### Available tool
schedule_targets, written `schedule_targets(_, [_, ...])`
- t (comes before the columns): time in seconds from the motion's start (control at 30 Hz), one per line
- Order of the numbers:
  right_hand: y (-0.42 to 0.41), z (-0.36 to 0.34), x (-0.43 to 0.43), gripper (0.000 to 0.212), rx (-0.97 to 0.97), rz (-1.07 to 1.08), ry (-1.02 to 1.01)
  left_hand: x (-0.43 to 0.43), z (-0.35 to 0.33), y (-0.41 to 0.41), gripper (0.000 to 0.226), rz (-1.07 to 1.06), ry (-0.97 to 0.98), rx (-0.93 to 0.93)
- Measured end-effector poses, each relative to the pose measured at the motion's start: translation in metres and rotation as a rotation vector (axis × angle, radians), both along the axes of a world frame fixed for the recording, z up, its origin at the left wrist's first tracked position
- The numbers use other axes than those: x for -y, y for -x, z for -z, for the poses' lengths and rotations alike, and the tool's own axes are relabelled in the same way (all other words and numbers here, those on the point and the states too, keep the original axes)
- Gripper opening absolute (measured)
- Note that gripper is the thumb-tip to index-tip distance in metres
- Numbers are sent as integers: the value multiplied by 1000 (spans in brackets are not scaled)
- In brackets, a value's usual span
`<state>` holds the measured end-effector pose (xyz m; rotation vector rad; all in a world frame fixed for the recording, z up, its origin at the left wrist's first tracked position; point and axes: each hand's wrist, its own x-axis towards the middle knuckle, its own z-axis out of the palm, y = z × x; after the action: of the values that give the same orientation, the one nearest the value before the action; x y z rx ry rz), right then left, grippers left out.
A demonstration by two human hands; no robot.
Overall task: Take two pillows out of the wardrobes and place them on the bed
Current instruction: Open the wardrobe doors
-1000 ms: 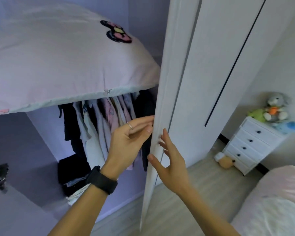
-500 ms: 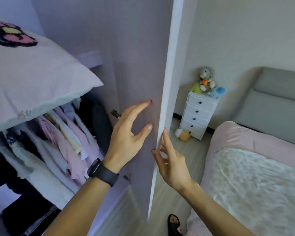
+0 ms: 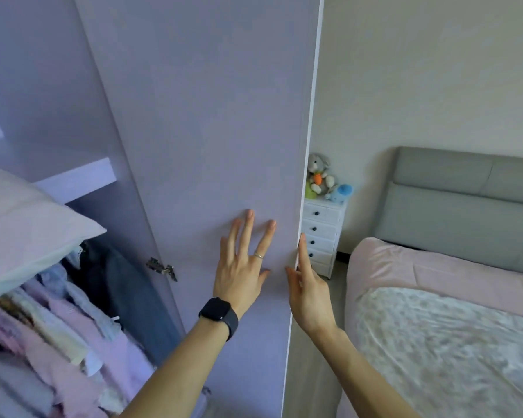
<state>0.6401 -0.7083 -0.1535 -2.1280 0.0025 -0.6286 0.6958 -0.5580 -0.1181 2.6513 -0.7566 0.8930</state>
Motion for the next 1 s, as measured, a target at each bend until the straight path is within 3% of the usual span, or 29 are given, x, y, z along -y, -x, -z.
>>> schedule_targets(0.13, [-26,0,17,74,-12,23,-21,20,2,-21,132,-47,-16,-11])
schedule_targets(0.43, [-30,4,21,76,29,38,-14,13,12,-35,114,10,-54,33])
schedule_targets(0.53, [-16,1,12,71,20,82,-93,6,8,-20,104,56,21,-12])
schedule_targets(0.67, [22,11,-11,62,107,121,-151,-26,24,19,82,18,264,-151])
schedule_targets(0.77, [50,28,-40,48,153,-13,-84,-63,49,54,70,-90,337,-216])
schedule_targets(0.9, [54,33,-84,33,63,-328,1,-114,68,113,62,-314,376,-289])
schedule_targets(1.0, [45,20,-124,31,116,-528,60,-149,58,159,58,-491,418,-242])
